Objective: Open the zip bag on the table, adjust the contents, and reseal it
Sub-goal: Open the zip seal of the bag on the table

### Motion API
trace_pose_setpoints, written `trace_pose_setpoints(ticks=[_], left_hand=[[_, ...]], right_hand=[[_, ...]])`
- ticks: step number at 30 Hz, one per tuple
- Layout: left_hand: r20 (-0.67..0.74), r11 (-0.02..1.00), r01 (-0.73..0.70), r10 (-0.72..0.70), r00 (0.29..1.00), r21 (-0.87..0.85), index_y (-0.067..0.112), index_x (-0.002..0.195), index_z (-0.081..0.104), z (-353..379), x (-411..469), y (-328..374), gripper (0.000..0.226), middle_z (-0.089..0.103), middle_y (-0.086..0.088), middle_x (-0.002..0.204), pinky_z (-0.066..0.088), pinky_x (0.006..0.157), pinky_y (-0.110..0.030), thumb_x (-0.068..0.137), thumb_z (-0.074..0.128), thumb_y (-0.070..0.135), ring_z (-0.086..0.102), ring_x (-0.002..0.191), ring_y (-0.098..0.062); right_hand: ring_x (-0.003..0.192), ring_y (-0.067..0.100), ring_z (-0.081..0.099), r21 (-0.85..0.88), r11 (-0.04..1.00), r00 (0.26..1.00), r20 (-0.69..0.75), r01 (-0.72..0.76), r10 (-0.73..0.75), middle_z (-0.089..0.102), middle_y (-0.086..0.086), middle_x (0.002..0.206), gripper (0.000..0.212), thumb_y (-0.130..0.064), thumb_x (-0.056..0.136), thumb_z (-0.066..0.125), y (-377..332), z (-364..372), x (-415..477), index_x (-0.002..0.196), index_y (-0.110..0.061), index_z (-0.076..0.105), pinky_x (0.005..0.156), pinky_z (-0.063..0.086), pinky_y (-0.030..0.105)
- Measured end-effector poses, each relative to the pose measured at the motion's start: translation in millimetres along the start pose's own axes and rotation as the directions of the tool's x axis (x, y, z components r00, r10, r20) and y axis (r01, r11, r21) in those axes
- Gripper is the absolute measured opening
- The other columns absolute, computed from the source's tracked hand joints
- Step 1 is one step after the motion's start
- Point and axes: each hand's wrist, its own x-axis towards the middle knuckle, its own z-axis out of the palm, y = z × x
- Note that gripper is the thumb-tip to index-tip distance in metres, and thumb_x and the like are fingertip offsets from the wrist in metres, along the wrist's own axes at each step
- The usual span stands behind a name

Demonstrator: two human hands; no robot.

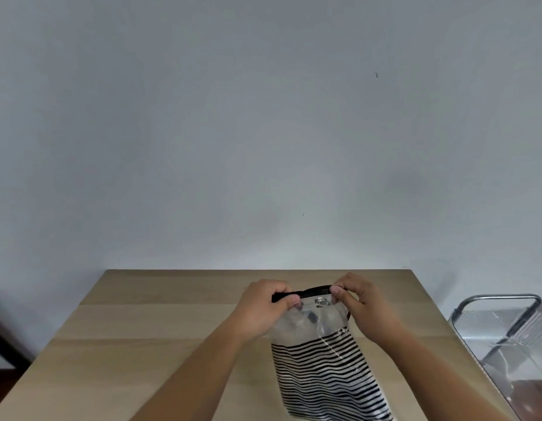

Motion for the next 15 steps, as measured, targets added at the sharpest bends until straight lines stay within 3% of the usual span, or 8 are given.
trace_pose_setpoints(ticks=[4,7,9,11,15], left_hand=[[0.030,0.998,0.007,-0.005,1.000,-0.069,0.034,0.068,0.068,8,-2,6,0.015,0.067,0.006,0.070,0.041,0.064,-0.026,0.082,0.065,0.032,0.054,0.066,-0.007],[0.003,0.987,-0.010,0.010,1.000,-0.163,0.031,0.067,0.066,16,-2,13,0.020,0.064,0.010,0.066,0.045,0.068,-0.021,0.086,0.062,0.024,0.056,0.064,-0.003],[-0.037,0.971,-0.019,0.010,0.999,-0.238,0.029,0.066,0.064,17,-1,17,0.026,0.062,0.011,0.062,0.045,0.065,-0.015,0.088,0.060,0.018,0.057,0.062,-0.001],[-0.030,0.945,-0.029,0.021,0.999,-0.325,0.027,0.065,0.064,14,-2,19,0.028,0.061,0.011,0.060,0.043,0.061,-0.012,0.089,0.058,0.014,0.055,0.059,-0.001],[0.067,0.917,-0.006,0.035,0.997,-0.399,0.029,0.061,0.065,10,-3,21,0.034,0.061,0.016,0.056,0.040,0.060,-0.008,0.090,0.057,0.011,0.053,0.058,0.003]], right_hand=[[0.075,0.011,0.058,0.012,1.000,1.000,0.006,0.000,0.000,0.060,-0.006,0.072,0.031,-0.023,0.087,0.061,-1,2,1,0.058,-0.033,0.062,0.071,0.044,0.030],[0.079,0.005,0.058,0.025,0.998,0.999,-0.001,0.049,-0.049,0.062,-0.009,0.075,0.024,-0.028,0.085,0.062,-6,6,0,0.063,-0.036,0.065,0.075,0.044,0.025],[0.092,0.000,0.057,0.034,0.997,0.997,0.004,0.072,-0.072,0.063,-0.017,0.087,0.014,-0.041,0.083,0.058,-7,7,-3,0.078,-0.036,0.070,0.082,0.042,0.014],[0.104,-0.005,0.053,-0.011,0.995,0.994,0.045,0.100,-0.100,0.060,-0.022,0.102,0.023,-0.047,0.082,0.055,-5,6,-7,0.095,-0.034,0.068,0.089,0.037,0.007],[0.107,-0.009,0.048,-0.140,0.978,0.987,0.057,0.157,-0.151,0.058,-0.022,0.107,0.021,-0.023,0.085,0.065,0,8,-14,0.107,-0.026,0.066,0.090,0.030,-0.002]])
